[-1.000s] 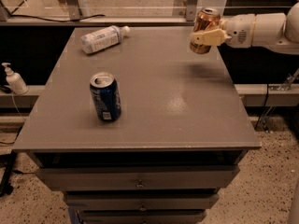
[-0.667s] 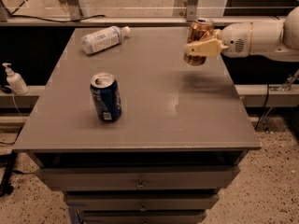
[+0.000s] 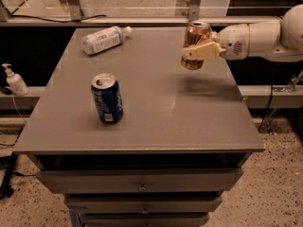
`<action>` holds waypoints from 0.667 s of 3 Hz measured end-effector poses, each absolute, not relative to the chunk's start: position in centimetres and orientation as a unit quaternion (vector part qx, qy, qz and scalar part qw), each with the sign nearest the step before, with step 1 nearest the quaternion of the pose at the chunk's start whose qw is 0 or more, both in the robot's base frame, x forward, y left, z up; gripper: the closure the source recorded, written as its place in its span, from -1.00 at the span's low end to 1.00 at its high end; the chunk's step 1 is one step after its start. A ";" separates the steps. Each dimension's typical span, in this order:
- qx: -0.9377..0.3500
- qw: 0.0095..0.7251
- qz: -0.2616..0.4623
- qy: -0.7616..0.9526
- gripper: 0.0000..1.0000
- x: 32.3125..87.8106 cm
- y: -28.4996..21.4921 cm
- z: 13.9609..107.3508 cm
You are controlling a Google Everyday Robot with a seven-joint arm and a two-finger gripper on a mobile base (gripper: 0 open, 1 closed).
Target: Move orange can near pepsi can
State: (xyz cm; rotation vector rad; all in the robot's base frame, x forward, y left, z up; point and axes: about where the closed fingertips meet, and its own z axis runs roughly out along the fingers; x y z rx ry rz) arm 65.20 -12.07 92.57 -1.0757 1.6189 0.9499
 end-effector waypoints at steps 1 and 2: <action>-0.462 0.453 0.397 0.651 1.00 63.3 -10.5 92.2; -0.485 0.440 0.405 0.638 1.00 60.6 -8.7 92.1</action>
Offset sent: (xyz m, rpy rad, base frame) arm -0.0820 0.0516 -0.0104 -0.0480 -0.0002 0.1876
